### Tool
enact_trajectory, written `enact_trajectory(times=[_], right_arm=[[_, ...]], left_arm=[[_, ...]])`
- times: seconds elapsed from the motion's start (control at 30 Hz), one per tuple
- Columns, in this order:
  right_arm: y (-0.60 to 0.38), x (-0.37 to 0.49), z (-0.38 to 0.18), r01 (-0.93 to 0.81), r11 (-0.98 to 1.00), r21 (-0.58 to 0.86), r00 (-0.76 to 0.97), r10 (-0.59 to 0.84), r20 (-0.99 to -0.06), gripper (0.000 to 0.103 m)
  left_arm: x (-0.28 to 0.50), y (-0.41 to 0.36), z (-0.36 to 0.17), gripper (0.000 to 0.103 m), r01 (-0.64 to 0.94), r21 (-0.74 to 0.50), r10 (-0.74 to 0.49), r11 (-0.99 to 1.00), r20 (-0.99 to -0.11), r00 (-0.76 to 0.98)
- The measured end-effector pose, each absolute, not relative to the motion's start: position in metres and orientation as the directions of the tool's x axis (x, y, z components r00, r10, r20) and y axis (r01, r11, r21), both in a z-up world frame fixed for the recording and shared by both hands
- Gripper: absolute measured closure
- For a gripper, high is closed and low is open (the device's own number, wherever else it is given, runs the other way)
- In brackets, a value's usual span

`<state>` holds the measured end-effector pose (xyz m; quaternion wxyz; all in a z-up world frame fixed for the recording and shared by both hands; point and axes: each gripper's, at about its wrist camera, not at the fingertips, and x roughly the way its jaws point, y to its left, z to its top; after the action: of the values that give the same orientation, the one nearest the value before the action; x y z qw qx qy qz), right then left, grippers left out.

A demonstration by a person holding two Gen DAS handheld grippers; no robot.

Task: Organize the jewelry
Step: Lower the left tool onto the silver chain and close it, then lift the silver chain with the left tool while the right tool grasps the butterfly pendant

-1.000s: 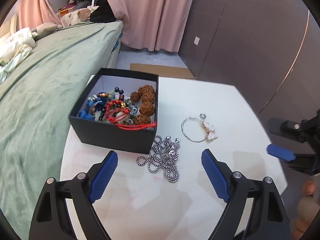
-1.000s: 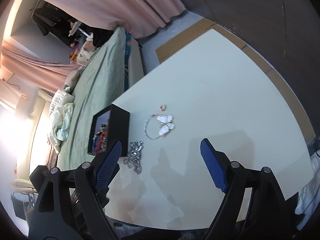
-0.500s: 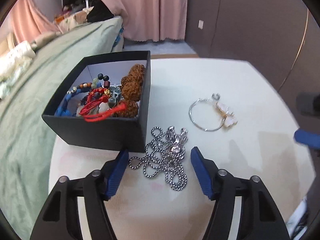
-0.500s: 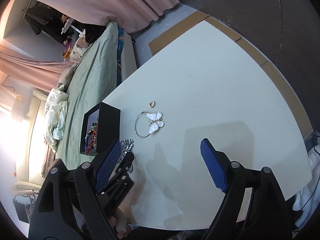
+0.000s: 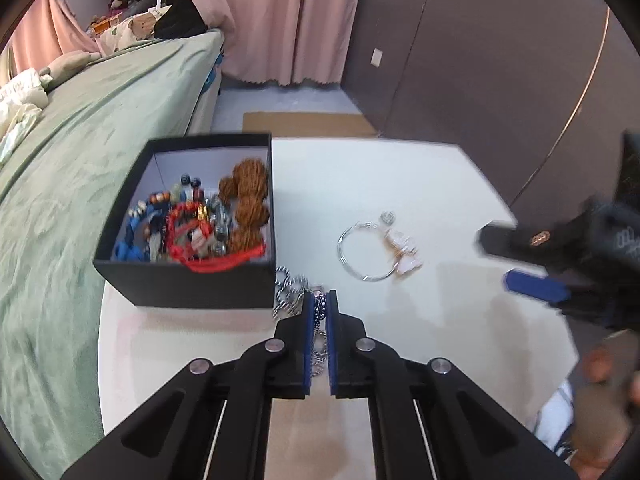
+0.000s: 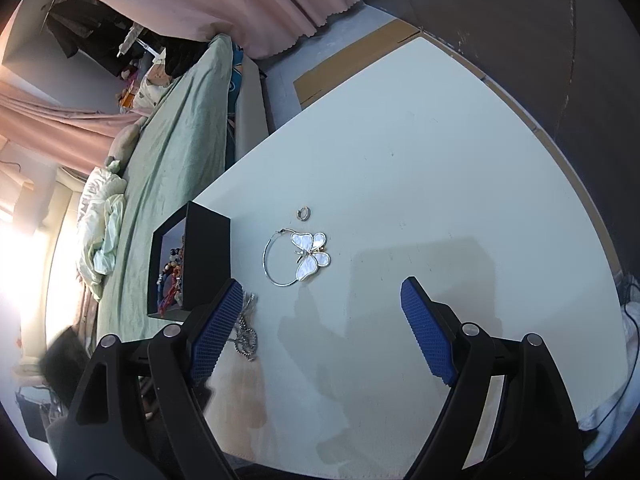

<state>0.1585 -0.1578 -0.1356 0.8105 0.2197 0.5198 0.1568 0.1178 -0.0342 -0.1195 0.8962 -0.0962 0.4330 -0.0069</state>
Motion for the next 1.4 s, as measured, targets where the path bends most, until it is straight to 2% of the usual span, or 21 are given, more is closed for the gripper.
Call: enact_trajectory(times=[0.07,0.2,0.33,0.6,0.8,1.0,1.4], right_arm=[[-0.153,0.161,-0.137,-0.039,0.863,0.503,0.409,0.473,-0.780,0.025],[-0.142,0.168,-0.146,-0.054,0.873,0.486,0.382,0.467,-0.797,0.044],[-0.134,0.178,-0.153,-0.060,0.884,0.464,0.362,0.452,-0.815,0.053],[-0.112,0.196,-0.159,-0.097,0.903,0.419,0.336,0.426,-0.840,0.057],[-0.095,0.208,-0.164,-0.127,0.940,0.318,0.350,0.342,-0.872,0.062],[-0.077,0.202,-0.166,-0.184,0.971,0.153,0.370,0.213,-0.904,0.075],[-0.099,0.202,-0.152,-0.142,0.918,0.369,0.336,0.396,-0.855,0.078]], left_arm=[[0.116,-0.034,-0.109,0.100,-0.068,-0.205,-0.114,0.976,-0.758,0.642],[0.115,-0.028,-0.087,0.100,-0.058,-0.241,-0.137,0.969,-0.716,0.684],[0.115,-0.022,-0.071,0.100,-0.053,-0.278,-0.160,0.959,-0.688,0.708],[0.117,-0.012,-0.048,0.100,-0.045,-0.316,-0.179,0.948,-0.644,0.744],[0.121,-0.002,-0.031,0.100,-0.042,-0.344,-0.194,0.938,-0.620,0.760],[0.120,0.004,-0.005,0.100,-0.027,-0.337,-0.189,0.941,-0.591,0.785],[0.106,0.010,0.065,0.100,-0.028,-0.277,-0.129,0.960,-0.532,0.837]])
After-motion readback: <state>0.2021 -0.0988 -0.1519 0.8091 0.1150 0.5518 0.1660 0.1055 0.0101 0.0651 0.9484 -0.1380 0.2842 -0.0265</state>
